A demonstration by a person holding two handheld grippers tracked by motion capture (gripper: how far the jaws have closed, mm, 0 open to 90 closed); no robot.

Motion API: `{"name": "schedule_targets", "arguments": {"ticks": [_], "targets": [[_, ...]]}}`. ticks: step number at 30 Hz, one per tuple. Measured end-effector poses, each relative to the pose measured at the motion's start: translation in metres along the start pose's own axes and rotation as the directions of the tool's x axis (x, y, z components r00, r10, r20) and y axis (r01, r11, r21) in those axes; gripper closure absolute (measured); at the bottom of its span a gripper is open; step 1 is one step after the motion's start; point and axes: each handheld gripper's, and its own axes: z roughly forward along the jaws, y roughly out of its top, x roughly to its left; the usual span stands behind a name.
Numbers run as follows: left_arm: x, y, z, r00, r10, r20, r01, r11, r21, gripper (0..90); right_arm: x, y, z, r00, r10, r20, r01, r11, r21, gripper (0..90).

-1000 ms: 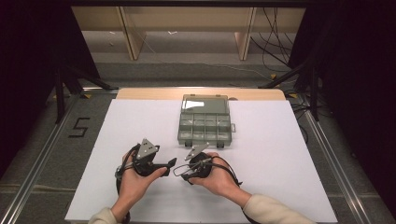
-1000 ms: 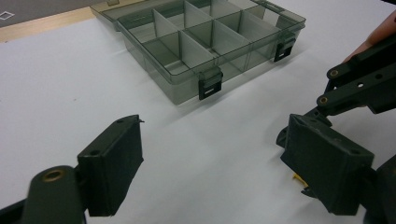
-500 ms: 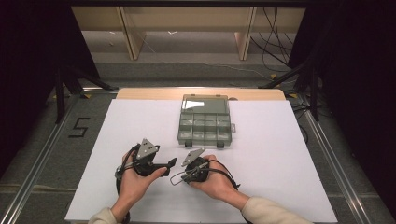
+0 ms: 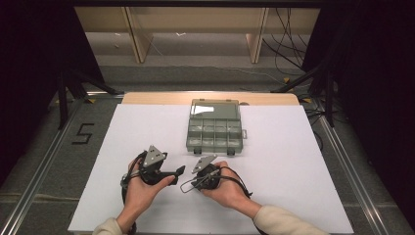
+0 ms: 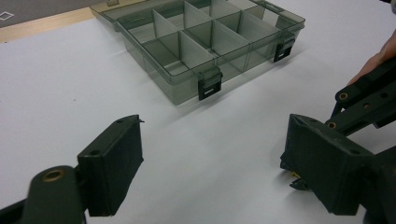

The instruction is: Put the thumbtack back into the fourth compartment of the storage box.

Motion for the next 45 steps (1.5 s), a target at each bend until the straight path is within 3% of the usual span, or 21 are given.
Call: {"name": "schedule_targets", "arguments": {"ticks": [6,23,24,45], "targets": [[0.0,0.0,0.0,1.0,-0.007,0.0,0.007,1.0,-0.006,18.9,0.0,0.001,-0.001,0.9999,-0.001,-0.015,0.001,1.0,0.005,78.4],[-0.001,-0.001,0.001,0.9994,-0.034,-0.001,0.034,0.9994,-0.013,18.9,-0.008,0.007,-0.013,0.9996,0.02,0.02,-0.02,0.999,-0.04,78.4],[0.0,-0.001,0.001,0.9998,-0.018,-0.001,0.018,0.9998,-0.011,18.9,-0.009,0.007,-0.014,0.9996,0.02,0.019,-0.02,0.999,-0.033,78.4],[0.0,-0.002,0.003,0.9998,-0.019,0.003,0.019,0.9998,-0.001,19.0,-0.024,0.009,-0.028,0.9969,0.05,0.06,-0.044,0.995,-0.089,78.5]]}}
